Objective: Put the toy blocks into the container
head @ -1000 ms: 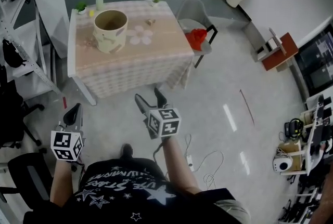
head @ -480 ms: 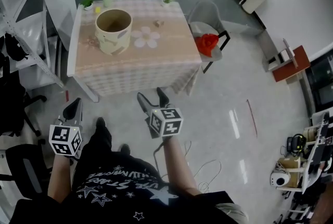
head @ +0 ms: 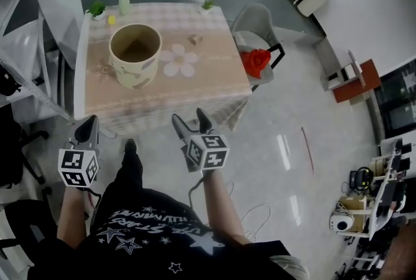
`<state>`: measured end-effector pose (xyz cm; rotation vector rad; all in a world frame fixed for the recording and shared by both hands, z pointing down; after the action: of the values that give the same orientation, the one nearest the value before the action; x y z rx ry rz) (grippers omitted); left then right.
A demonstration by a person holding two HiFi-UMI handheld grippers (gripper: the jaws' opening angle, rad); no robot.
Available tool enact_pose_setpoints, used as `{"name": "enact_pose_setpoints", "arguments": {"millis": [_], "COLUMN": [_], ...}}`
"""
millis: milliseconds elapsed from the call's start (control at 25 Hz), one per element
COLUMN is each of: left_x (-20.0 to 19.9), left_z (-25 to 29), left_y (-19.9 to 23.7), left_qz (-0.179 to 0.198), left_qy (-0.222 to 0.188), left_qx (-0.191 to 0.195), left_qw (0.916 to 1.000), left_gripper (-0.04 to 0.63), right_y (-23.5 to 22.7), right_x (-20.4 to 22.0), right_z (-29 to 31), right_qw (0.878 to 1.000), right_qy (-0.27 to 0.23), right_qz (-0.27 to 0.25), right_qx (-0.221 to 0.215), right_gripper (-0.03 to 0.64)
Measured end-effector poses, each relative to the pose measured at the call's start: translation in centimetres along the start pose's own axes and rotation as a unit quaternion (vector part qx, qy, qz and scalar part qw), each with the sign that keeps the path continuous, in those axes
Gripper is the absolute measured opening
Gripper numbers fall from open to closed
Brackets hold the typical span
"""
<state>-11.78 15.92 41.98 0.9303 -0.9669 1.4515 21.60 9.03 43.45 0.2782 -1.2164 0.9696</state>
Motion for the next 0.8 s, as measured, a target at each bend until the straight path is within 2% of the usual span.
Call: {"name": "enact_pose_setpoints", "arguments": {"millis": [160,400,800], "left_x": [-2.2,-4.9,-5.8], "left_z": [5.5,12.6,21.1], "left_y": [2.6,6.7,10.3], "left_qz": [-0.018,-0.016,-0.021], "left_qy": [-0.008,-0.009,0.007], "left_qx": [0.004,0.015,0.05], "left_qw": [0.9998,0.9997,0.9985], "left_gripper": [0.011,0.011,0.011], "right_y": [-2.4,-5.3,-8.5], "right_x": [-3.7,-8.7,-12.3], "right_z": [4.3,10.5,17.1], "right_qw": [1.0,0.999,0.995], "right_qy": [-0.015,-0.013,-0.023], "right_qz": [0.005,0.0,0.031], "right_qx": [0.019,0.048,0.095], "right_gripper": [0.35,0.35,0.35]}}
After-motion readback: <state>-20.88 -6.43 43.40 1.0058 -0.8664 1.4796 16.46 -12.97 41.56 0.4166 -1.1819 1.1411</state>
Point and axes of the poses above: the fingertips, and each gripper's own axes: z forward along the fingers, y to its left, x out of its underside, the point moved 8 cm from there along -z, backward along the fingers, and after that the axes turned 12 degrees about -x, right-handed, at the moved point
